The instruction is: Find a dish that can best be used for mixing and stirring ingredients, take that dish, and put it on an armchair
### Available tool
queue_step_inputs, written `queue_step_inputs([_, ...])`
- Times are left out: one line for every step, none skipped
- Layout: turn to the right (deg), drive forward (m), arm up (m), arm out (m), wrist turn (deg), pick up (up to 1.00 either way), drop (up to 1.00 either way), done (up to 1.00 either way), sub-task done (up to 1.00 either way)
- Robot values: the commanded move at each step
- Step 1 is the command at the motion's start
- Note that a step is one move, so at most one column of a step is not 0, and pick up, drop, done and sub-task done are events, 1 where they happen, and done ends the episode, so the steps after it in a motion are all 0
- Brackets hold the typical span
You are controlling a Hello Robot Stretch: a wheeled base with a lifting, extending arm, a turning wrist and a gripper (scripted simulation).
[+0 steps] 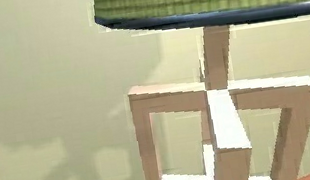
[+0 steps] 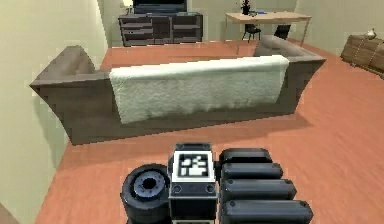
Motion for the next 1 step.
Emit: queue_step_inputs([3.0,0.00,0.00,0.00,0.0,0.00,0.00,0.00,0.00])
